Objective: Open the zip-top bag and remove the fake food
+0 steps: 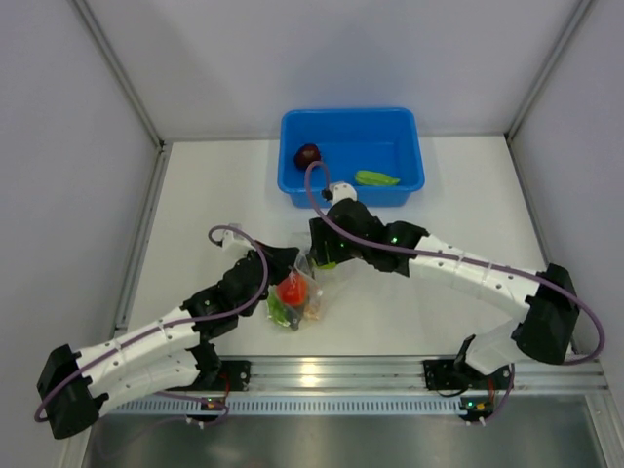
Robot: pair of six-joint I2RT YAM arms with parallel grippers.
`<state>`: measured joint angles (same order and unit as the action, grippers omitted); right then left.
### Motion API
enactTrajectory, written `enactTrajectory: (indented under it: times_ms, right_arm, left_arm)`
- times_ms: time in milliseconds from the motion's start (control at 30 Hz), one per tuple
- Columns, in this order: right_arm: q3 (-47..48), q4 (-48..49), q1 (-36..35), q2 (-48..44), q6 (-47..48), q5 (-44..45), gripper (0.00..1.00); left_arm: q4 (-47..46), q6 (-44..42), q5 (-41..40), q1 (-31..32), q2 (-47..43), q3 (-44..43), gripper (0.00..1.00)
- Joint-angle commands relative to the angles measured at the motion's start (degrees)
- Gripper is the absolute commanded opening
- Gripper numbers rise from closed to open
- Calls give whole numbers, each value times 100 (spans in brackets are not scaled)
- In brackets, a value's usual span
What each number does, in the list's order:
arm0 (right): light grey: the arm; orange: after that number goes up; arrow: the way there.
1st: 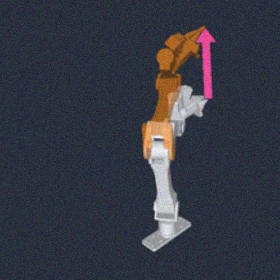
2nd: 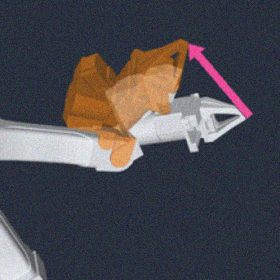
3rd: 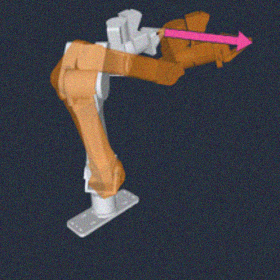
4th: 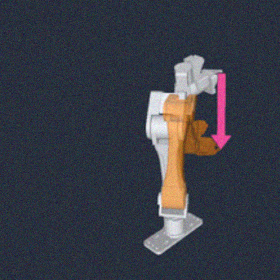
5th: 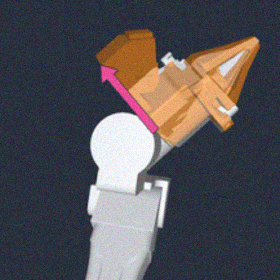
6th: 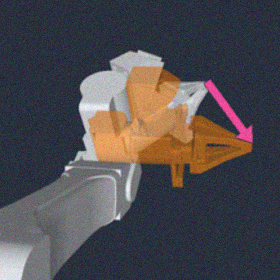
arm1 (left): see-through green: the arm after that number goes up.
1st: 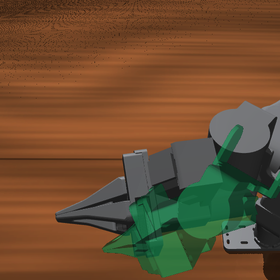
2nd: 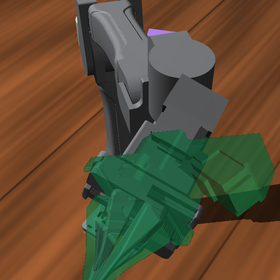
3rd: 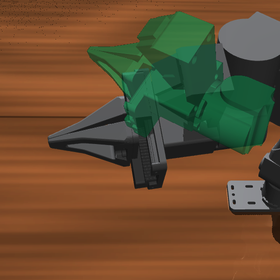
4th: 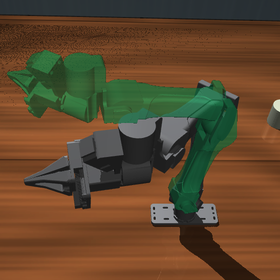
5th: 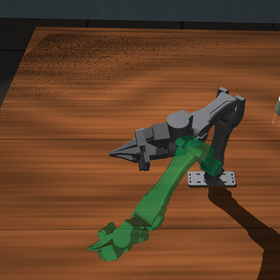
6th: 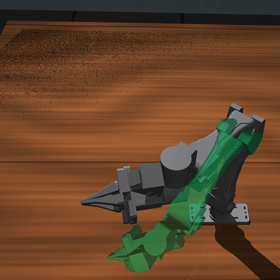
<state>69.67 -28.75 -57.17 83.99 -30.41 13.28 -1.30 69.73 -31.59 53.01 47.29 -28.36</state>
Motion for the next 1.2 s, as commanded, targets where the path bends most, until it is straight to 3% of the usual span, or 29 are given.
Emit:
enactTrajectory:
  times_ms: [0,133,333,500,633,800,867,900,1167]
  right_arm:
    - [530,-218,205,-488,334,359,50]
    - [907,-289,837,-612,633,185,50]
    - [1460,132,2270,11,976,-273,50]
    - [2585,72,3044,1364,1187,-352,52]
    - [4032,-350,3563,2568,1213,-405,54]
    - [5196,-789,3800,3870,1362,-405,65]
    - [5452,-877,3827,4046,1511,-405,75]
    - [5478,-904,3827,4055,1521,-388,99]
    - [4838,-808,3836,3179,1539,-834,99]
  left_arm:
    - [-266,40,-154,-10,-79,76,0]
    - [-265,-13,-215,-10,-123,111,0]
    - [-265,-39,-233,-19,-272,138,0]
    - [-248,-83,-67,-10,-378,59,0]
    - [-195,-109,232,-10,-510,-82,0]
    - [-134,-197,505,-10,-624,-345,0]
    - [-125,-276,566,-10,-633,-407,0]
    - [-125,-311,584,-10,-633,-468,0]
    - [-134,-452,681,-10,-431,-864,0]
